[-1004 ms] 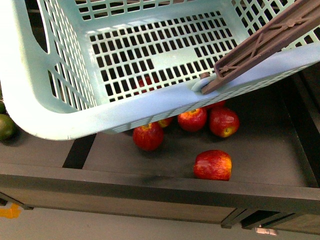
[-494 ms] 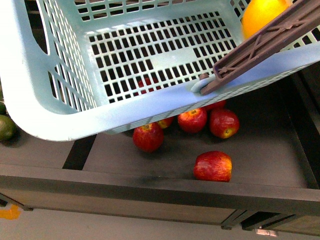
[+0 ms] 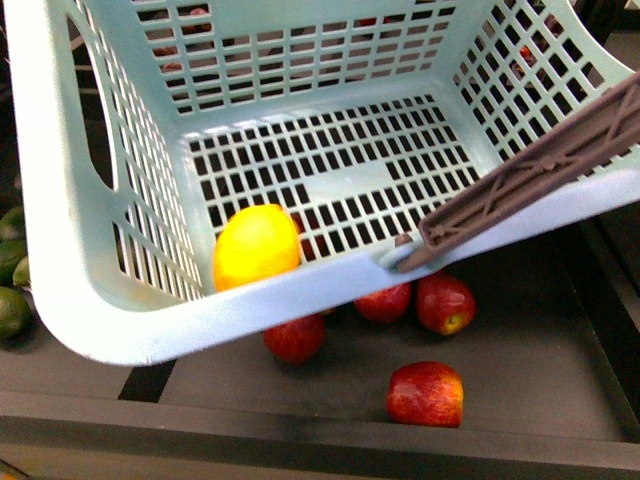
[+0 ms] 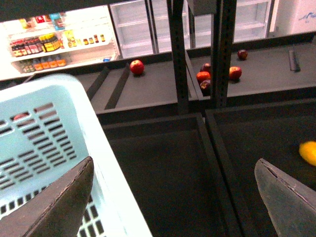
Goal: Pick lemon and mango into basket
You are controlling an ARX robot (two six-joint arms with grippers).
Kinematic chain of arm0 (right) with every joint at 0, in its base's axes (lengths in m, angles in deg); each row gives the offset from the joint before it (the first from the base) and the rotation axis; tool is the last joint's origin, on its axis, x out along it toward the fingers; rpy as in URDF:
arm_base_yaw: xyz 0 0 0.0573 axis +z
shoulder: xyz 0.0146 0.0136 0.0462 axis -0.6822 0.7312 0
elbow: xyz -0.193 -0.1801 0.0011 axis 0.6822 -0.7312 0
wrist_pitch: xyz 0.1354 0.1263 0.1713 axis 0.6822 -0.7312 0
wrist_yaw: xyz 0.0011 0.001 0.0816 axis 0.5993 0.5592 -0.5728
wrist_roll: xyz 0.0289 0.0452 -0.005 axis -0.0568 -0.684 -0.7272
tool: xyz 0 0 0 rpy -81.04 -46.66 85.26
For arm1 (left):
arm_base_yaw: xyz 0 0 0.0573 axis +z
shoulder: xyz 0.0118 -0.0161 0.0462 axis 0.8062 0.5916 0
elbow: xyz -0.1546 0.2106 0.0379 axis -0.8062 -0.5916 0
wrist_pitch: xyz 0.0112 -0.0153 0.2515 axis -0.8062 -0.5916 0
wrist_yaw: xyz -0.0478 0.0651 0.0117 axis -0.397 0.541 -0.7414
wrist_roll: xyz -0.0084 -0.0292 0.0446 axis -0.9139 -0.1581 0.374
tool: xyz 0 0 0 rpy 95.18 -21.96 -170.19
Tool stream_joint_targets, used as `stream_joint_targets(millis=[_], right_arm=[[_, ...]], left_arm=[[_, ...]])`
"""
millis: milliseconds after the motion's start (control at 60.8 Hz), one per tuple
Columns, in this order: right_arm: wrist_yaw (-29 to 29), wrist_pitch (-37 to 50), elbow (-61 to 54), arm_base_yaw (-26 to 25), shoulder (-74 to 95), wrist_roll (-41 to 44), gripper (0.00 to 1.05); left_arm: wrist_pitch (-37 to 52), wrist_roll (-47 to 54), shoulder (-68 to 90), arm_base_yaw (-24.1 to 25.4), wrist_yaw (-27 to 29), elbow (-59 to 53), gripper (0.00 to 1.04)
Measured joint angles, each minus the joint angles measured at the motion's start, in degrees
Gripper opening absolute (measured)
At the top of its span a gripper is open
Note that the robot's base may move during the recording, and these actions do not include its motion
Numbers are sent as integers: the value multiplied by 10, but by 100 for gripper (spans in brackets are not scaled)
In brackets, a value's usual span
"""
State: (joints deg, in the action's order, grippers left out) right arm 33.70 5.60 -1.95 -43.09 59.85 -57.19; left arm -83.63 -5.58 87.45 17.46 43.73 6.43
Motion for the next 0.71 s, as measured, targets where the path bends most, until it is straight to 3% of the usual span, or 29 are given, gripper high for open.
stream_joint_targets(millis=[99,214,609,658,707], right_arm=[[-10,6,-37,-9,-24,-2,93],[-64,36,-75,0,-47,54,74],[-62,32,-188,0,-162,90,2],[-62,28,-195,0,-174,92,2],[-62,24,-201,0,-184,94,7]], left_arm=[[0,-2,0,0,-5,0,6],[0,-2,0,0,0,0,6],[0,-2,0,0,0,0,6],[0,-2,0,0,0,0,6],[0,-3,0,0,0,0,6]])
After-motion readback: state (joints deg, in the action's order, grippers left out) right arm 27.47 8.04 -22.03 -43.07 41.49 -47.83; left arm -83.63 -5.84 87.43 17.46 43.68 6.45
